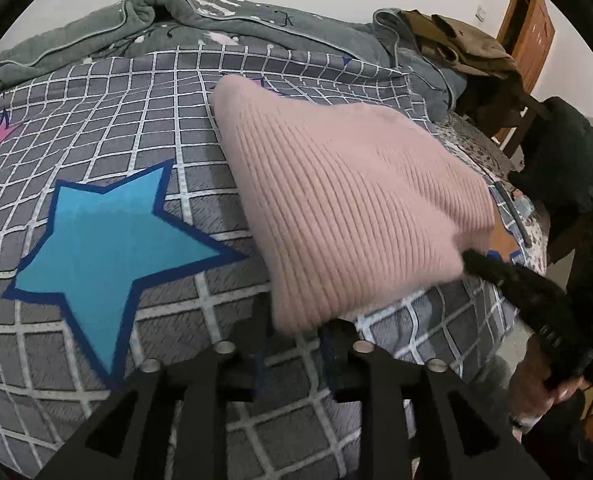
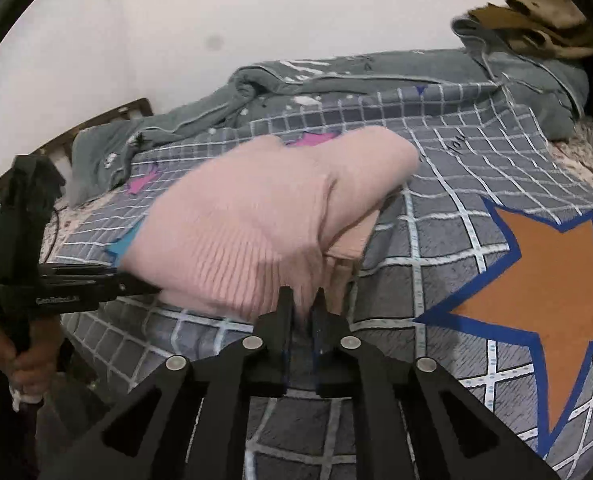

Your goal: Fold small clothes

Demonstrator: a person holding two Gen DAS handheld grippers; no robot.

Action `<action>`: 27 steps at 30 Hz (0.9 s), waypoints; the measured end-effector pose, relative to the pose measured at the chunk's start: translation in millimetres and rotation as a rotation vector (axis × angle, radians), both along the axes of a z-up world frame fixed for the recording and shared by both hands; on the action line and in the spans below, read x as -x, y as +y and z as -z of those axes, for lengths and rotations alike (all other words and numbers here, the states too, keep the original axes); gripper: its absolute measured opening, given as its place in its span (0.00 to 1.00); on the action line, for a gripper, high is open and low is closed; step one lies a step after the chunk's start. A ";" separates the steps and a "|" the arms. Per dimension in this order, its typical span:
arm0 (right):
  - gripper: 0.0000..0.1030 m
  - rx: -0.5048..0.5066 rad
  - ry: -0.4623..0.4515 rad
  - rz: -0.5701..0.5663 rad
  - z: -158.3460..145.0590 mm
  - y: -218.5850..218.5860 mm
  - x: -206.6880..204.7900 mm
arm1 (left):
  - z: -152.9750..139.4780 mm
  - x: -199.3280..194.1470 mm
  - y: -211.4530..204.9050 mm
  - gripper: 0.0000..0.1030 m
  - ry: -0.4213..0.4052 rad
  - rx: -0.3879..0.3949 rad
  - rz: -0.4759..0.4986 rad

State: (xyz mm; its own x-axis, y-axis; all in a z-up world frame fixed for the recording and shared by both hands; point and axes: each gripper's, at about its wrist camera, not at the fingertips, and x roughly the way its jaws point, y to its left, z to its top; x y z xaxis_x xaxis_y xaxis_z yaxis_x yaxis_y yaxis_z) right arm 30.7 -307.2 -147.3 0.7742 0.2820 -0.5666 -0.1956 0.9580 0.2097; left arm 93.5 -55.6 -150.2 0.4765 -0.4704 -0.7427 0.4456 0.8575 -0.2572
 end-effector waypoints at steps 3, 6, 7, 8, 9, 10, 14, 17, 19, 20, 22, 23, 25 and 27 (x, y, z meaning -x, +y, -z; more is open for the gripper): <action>0.36 -0.046 -0.042 -0.025 -21.1 -7.6 8.7 | -2.9 7.5 21.7 0.44 -0.016 -0.014 -0.029; 0.56 -0.049 -0.104 -0.013 -42.6 -13.2 4.0 | -5.5 12.1 47.9 0.64 -0.024 0.023 -0.094; 0.61 -0.056 -0.101 0.000 -47.1 -14.1 -3.5 | -6.8 11.6 52.4 0.64 -0.027 0.030 -0.106; 0.61 -0.074 -0.083 0.016 -48.9 -15.8 -15.1 | -10.9 7.8 58.5 0.64 -0.023 0.045 -0.122; 0.61 -0.095 -0.065 0.025 -49.3 -17.1 -25.0 | -14.6 2.9 61.2 0.64 -0.015 0.057 -0.133; 0.61 -0.119 -0.036 0.042 -47.8 -18.2 -38.0 | -19.3 -3.9 61.9 0.64 -0.008 0.072 -0.144; 0.61 -0.198 0.078 0.111 -31.8 -27.3 -80.3 | -34.7 -30.2 52.2 0.64 -0.002 0.132 -0.160; 0.62 -0.177 0.166 0.139 -15.4 -29.2 -100.6 | -42.7 -62.1 27.7 0.64 0.009 0.125 -0.165; 0.63 -0.181 0.204 0.131 -5.7 -30.7 -107.3 | -45.0 -78.2 12.0 0.64 0.013 0.107 -0.158; 0.63 -0.190 0.203 0.127 -4.9 -31.8 -107.0 | -45.1 -86.4 4.8 0.64 0.014 0.091 -0.155; 0.63 -0.176 0.206 0.119 -6.0 -30.9 -107.2 | -44.8 -96.1 -3.9 0.64 0.016 0.080 -0.144; 0.64 -0.166 0.207 0.118 -6.8 -29.7 -107.2 | -43.2 -101.6 -8.9 0.65 0.019 0.072 -0.142; 0.64 -0.145 0.210 0.118 -7.7 -26.7 -108.7 | -40.1 -112.0 -15.6 0.65 0.025 0.059 -0.143; 0.64 -0.130 0.212 0.115 -8.8 -24.8 -109.3 | -38.9 -117.8 -18.6 0.66 0.017 0.050 -0.141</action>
State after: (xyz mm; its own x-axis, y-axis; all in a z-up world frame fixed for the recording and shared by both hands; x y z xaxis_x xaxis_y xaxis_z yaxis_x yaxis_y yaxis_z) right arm 140.0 -332.0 -138.5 0.6735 0.2799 -0.6841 -0.0256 0.9338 0.3568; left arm 211.3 -74.2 -111.3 0.5278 -0.4361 -0.7289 0.3171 0.8973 -0.3073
